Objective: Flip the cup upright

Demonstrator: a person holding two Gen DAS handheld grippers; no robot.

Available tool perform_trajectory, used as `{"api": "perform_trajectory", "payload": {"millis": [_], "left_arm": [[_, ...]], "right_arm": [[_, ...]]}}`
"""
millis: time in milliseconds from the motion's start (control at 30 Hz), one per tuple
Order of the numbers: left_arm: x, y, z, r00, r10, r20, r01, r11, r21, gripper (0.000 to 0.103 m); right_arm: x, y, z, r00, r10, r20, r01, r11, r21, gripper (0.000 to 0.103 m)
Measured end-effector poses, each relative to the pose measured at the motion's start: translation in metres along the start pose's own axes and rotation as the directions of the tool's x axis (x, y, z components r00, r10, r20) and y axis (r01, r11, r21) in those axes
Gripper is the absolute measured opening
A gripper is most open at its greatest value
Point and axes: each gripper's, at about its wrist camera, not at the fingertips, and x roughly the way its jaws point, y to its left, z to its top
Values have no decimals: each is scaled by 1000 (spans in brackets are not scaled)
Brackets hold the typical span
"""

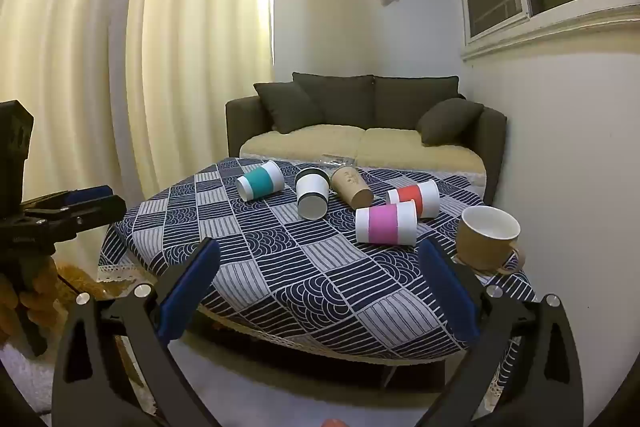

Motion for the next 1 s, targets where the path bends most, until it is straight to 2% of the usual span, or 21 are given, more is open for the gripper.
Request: {"api": "perform_trajectory", "payload": {"millis": [267, 300, 1000], "left_arm": [[-1, -1, -3, 1000, -30, -9, 30, 999, 19, 97], [-2, -1, -1, 1000, 8, 1, -8, 1000, 6, 97], [1, 0, -1, 1000, 11, -19, -11, 1000, 12, 97]], "right_arm": [[2, -1, 1, 1000, 2, 2, -2, 1000, -1, 98], [2, -1, 1, 1000, 3, 2, -3, 1000, 0, 98], [3, 3, -3, 1000, 4, 6, -4, 1000, 4, 98]]}}
